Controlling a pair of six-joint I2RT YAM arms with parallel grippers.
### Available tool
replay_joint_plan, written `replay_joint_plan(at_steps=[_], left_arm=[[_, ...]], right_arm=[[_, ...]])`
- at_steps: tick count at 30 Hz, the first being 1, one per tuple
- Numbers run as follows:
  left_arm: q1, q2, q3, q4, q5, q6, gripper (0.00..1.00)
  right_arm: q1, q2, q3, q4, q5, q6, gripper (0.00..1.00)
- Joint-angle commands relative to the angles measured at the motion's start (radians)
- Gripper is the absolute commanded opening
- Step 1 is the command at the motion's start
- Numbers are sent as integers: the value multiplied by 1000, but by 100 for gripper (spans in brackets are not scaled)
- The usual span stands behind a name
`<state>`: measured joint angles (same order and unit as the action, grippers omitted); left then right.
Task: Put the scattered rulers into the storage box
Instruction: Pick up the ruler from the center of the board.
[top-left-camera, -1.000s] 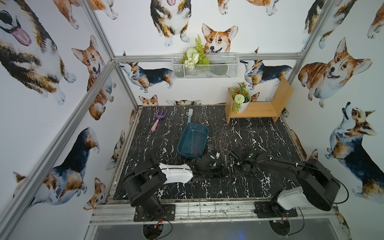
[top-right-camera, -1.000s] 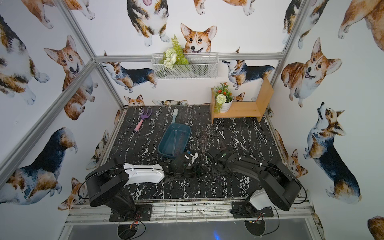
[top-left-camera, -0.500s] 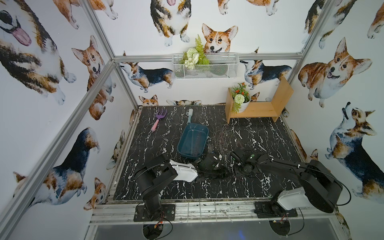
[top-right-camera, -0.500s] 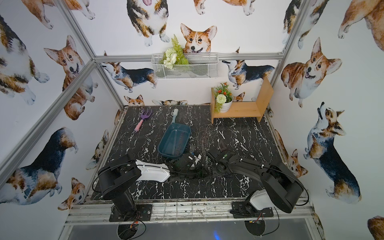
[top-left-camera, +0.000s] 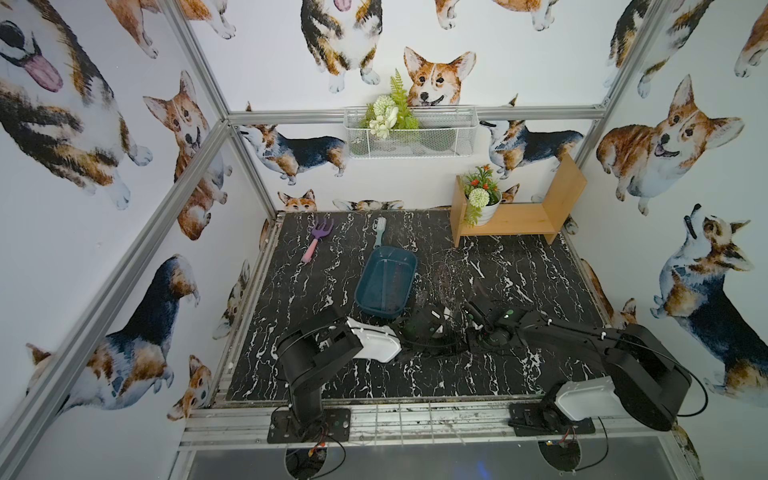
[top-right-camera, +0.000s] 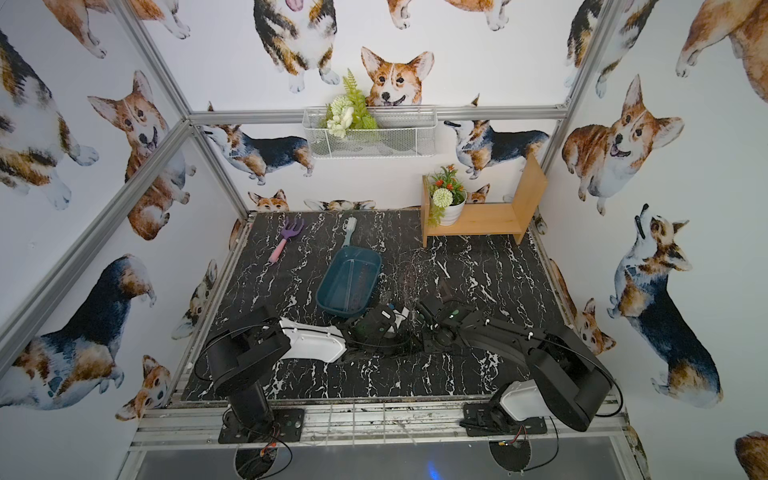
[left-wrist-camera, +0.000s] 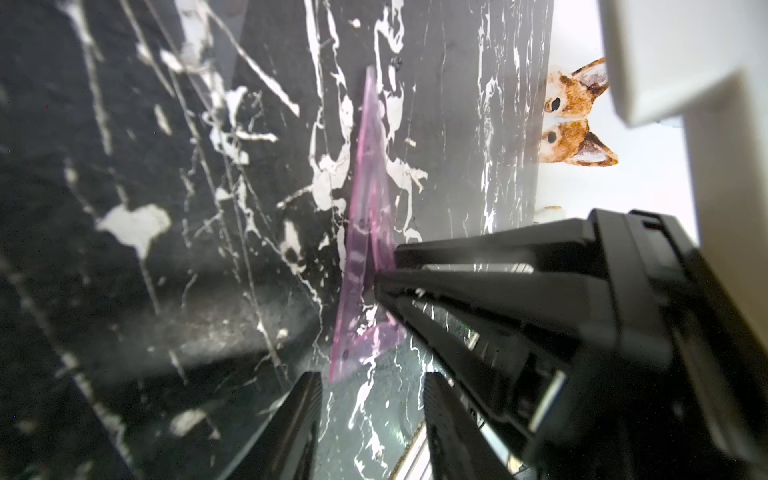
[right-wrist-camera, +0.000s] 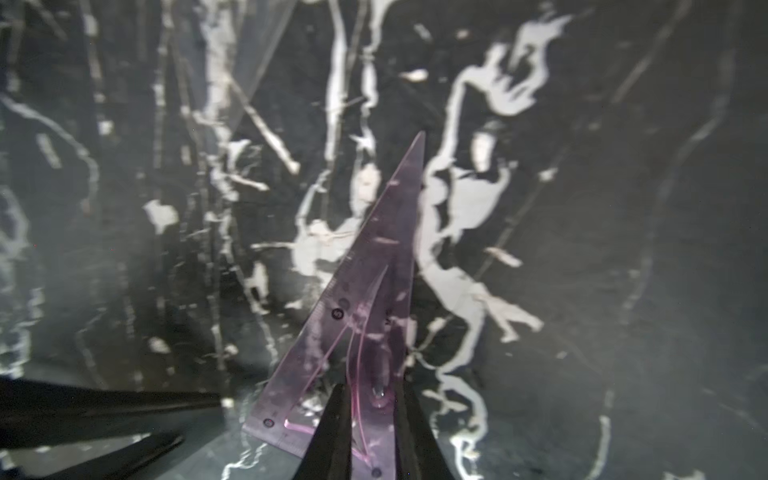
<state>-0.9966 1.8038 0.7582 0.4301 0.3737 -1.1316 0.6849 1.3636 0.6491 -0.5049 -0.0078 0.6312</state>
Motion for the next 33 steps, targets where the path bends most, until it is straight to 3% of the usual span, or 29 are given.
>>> replay_joint_plan(at_steps=[1, 11, 18, 28, 33], left_arm=[[-1, 9, 8, 22, 7, -2, 46], [-2, 10, 16, -3, -1, 6, 44], [-2, -94, 15, -108, -75, 56, 44], [-1, -278, 56, -379, -223, 177, 45], [1, -326, 76, -506, -297, 242, 46]], right_arm=[[-9, -4, -8, 10, -80, 10, 17], [-21, -14, -17, 14, -92, 10, 17], [-22, -49, 29, -34, -71, 13, 18], [-22, -69, 133, -112, -40, -7, 25], [-18, -42, 155, -158, 6, -25, 33]])
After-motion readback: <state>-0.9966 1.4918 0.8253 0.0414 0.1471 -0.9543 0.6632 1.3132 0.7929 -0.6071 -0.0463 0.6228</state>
